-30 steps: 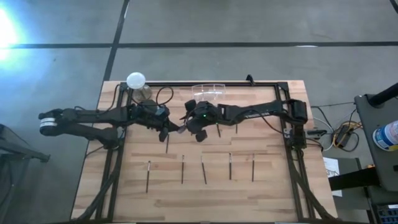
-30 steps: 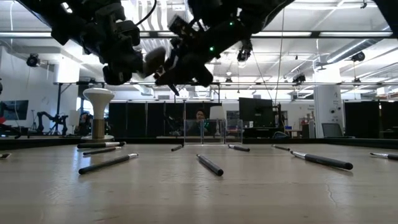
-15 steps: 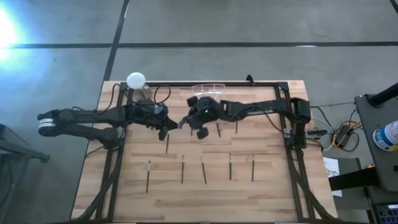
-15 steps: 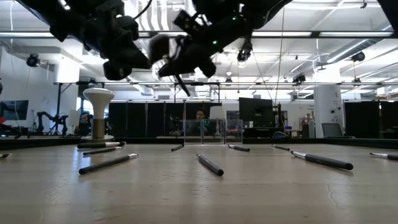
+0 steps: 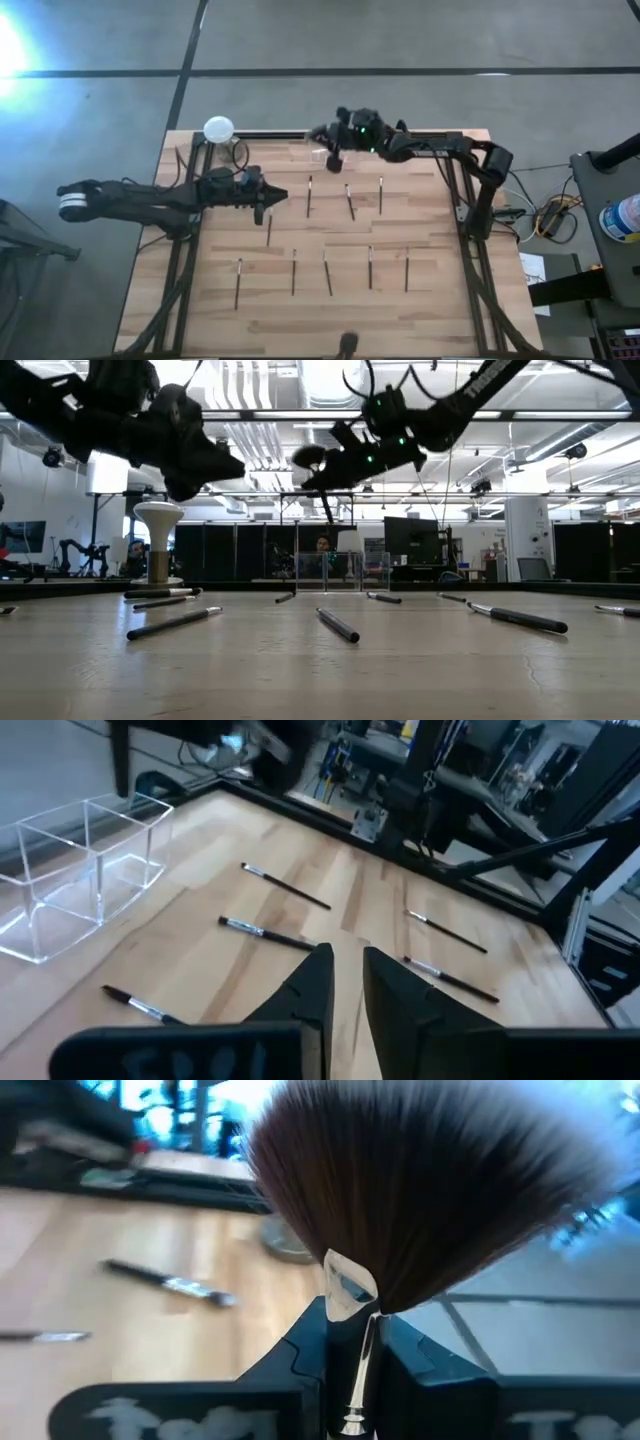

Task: Pick & Place Makeup Brushes
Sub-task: Put the black highlighter brush into the transparent organizer

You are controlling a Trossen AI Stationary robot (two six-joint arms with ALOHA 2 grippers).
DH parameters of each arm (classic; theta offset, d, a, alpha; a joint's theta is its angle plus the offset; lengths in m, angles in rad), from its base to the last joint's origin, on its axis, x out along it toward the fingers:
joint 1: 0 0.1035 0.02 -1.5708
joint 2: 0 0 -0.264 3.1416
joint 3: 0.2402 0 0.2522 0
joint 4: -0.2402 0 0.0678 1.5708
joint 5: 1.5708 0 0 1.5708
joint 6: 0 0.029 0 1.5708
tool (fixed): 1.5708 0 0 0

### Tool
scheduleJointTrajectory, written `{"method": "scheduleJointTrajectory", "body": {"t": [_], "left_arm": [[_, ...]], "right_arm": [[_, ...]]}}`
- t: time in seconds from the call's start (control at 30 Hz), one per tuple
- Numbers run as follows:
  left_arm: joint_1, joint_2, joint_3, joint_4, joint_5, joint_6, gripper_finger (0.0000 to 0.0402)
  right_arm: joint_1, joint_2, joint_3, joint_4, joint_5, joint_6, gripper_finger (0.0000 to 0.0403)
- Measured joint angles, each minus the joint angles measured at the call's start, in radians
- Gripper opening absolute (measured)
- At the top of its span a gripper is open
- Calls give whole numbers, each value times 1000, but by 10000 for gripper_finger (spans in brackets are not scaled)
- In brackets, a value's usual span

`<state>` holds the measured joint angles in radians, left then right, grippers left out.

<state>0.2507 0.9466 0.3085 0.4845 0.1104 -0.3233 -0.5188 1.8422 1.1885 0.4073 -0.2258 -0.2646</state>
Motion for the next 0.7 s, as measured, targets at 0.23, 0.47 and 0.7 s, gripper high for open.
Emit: {"method": "scheduleJointTrajectory", "body": {"t": [0.23,0.47,0.7], "left_arm": [[27,7,-61,81,-66,7,51],[105,133,-19,119,-95,33,28],[127,353,104,153,-77,127,2]], "right_arm": [[-111,73,-20,75,-54,115,32],[-131,148,-16,104,-55,161,32],[-134,163,-14,103,-36,182,32]]}}
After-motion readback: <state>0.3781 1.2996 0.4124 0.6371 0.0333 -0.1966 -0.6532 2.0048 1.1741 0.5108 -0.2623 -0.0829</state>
